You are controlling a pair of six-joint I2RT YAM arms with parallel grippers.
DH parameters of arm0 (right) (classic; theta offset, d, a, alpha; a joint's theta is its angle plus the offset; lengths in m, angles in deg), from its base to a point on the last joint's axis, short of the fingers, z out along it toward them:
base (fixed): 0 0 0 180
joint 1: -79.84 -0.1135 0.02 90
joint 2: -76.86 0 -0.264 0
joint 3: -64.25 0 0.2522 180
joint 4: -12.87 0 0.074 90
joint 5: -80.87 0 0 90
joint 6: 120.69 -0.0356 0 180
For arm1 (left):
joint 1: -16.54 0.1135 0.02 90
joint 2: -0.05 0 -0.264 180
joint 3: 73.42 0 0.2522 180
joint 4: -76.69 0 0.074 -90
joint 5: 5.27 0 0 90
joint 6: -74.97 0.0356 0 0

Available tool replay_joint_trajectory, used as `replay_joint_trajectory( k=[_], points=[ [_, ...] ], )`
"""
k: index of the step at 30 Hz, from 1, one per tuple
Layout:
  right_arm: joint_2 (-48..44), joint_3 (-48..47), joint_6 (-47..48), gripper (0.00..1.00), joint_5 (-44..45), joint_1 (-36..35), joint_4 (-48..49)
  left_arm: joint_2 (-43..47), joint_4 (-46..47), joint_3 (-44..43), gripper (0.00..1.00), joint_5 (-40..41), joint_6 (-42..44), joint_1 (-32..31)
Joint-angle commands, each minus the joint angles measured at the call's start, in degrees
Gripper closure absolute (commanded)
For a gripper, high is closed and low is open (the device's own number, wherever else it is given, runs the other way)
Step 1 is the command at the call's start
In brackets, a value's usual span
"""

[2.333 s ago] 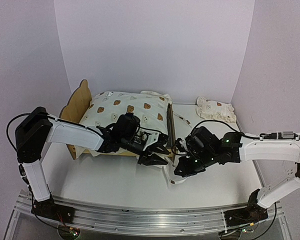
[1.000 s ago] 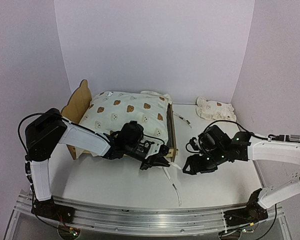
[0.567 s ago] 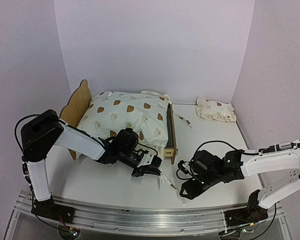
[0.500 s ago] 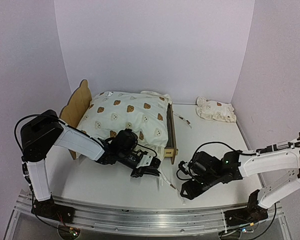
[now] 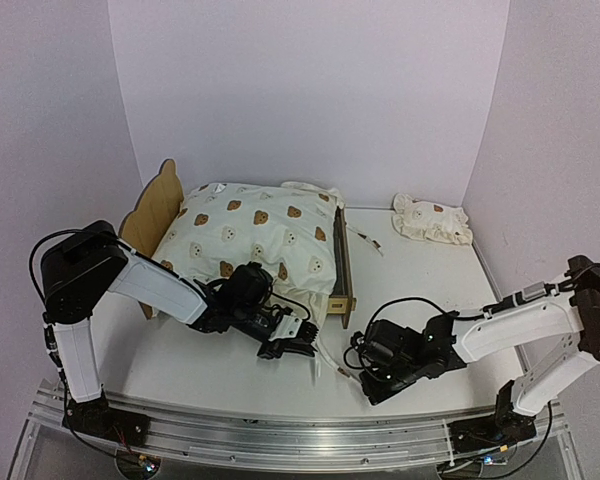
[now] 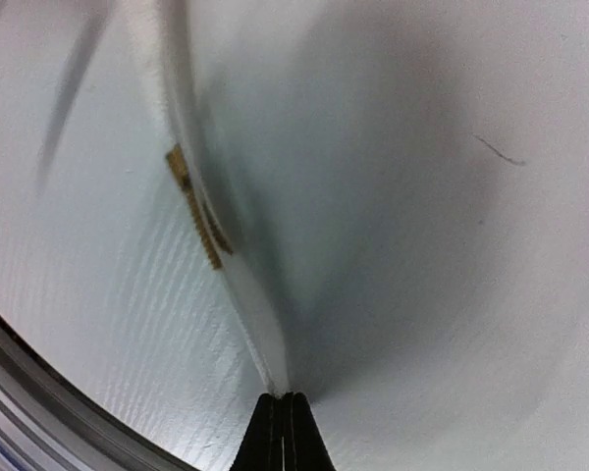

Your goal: Set up the pet bed

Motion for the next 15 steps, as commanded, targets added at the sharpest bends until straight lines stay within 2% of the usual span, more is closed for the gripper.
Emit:
replay_joint_trajectory(
  k=[1,5,11,15],
  points=[
    [-3.80,-2.00,-1.04,1.00,6.10,1.68,-5.93,1.22,2.37,0.71,1.00,-1.60,0.26,-0.40],
    [-10.41,-4.34,0.92,1.00,6.54,6.31,-10.94,1.29,4.93,-0.26,1.00,-2.99,-2.60,-1.12],
    [-17.93,-8.13,5.21,1.00,2.78,11.27,-16.73,0.91,12.45,-8.99,1.00,-4.55,-17.38,-1.40],
    [-20.81,-12.83,8.14,1.00,4.46,13.35,-22.09,0.99,19.22,-14.11,1.00,-5.45,-24.72,-1.29]
  ],
)
